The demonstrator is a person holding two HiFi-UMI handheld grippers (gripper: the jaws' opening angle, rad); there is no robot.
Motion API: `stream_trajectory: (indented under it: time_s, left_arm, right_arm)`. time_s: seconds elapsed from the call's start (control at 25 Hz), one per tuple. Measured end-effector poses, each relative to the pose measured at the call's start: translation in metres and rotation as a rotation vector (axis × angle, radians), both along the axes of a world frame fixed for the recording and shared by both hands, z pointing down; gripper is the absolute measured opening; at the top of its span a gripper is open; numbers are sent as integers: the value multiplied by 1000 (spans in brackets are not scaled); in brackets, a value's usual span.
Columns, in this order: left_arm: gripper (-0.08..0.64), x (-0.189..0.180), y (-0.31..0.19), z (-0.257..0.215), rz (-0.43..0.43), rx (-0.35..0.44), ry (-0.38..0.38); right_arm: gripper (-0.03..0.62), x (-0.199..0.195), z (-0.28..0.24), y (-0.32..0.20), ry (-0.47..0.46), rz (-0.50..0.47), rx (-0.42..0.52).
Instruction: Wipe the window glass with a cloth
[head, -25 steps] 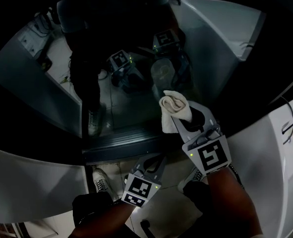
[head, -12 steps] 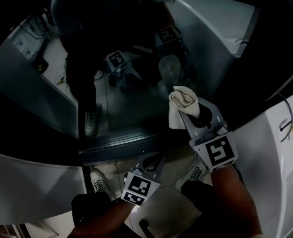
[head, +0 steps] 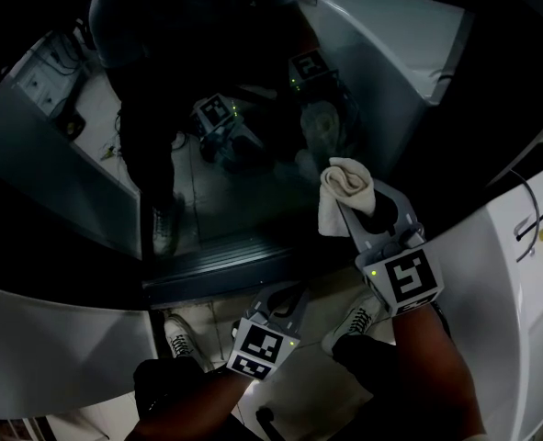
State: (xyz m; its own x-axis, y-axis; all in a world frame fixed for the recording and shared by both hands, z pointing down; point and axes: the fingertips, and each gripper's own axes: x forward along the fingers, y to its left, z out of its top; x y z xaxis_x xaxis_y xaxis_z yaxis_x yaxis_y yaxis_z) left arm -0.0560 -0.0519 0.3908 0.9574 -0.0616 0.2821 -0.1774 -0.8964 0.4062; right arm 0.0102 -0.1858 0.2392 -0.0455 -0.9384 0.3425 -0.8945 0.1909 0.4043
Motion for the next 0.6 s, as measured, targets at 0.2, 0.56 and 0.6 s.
stream_trajectory:
  time_s: [0.2, 0.56, 0.6]
  left_arm:
    - [17, 1, 1, -1, 7, -1, 1]
    - [17, -3, -2, 0, 9, 0, 6]
    - [17, -2, -2, 0, 9, -1, 8]
  right_arm:
    - [91, 3, -2, 0, 9, 13, 2]
    - [92, 11, 1, 2, 35, 42, 4]
    - [92, 13, 2, 2, 37, 46, 1]
